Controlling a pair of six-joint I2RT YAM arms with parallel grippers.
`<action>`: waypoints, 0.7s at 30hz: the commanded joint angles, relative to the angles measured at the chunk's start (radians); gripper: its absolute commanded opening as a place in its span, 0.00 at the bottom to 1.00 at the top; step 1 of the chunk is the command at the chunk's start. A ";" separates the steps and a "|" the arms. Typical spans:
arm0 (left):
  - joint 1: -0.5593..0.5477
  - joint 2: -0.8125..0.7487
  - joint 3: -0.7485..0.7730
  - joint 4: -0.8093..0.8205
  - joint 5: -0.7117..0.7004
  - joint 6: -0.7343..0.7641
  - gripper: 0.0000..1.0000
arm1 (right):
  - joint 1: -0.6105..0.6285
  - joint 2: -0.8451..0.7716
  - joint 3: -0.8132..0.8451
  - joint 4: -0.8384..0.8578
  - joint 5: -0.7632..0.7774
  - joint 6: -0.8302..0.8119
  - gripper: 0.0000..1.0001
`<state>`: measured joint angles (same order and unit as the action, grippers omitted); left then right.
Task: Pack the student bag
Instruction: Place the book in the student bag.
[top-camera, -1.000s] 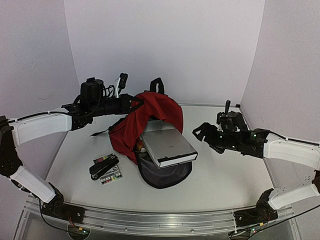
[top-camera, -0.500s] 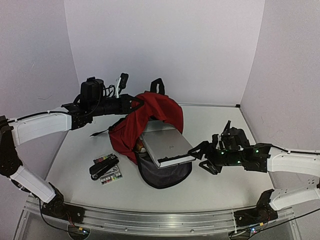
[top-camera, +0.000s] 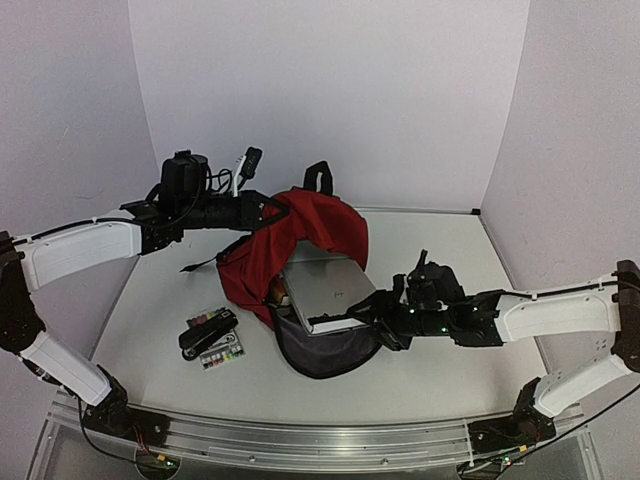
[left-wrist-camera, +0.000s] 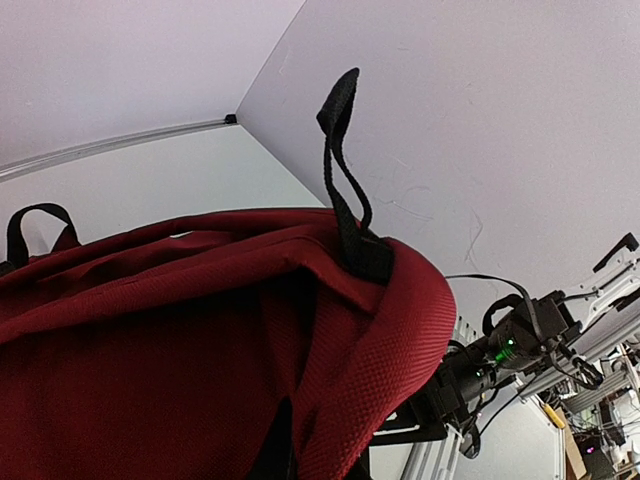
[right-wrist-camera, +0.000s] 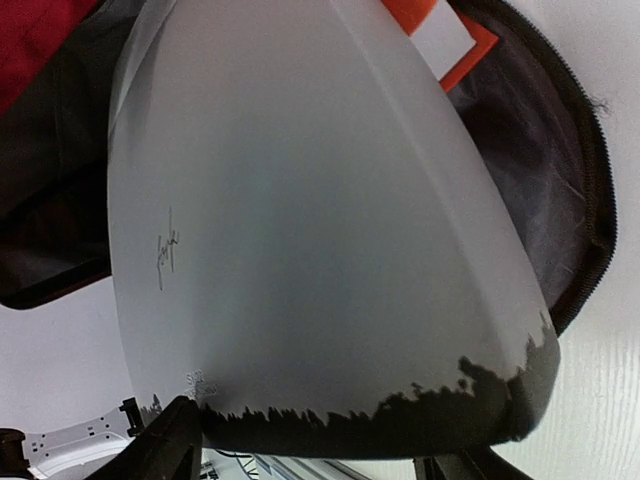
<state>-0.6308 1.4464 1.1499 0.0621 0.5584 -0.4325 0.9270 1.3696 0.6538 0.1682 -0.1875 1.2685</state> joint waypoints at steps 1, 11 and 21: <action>0.005 -0.046 0.076 0.044 0.126 0.043 0.00 | 0.005 0.045 0.094 0.060 0.125 -0.044 0.59; -0.001 -0.034 0.136 0.039 0.333 0.038 0.00 | 0.005 0.210 0.278 0.061 0.248 -0.195 0.52; -0.019 -0.011 0.162 0.025 0.327 0.043 0.00 | -0.047 0.388 0.412 0.083 0.246 -0.288 0.46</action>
<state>-0.6144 1.4752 1.2098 -0.0437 0.7348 -0.3904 0.9119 1.6932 0.9828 0.1705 0.0202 1.0535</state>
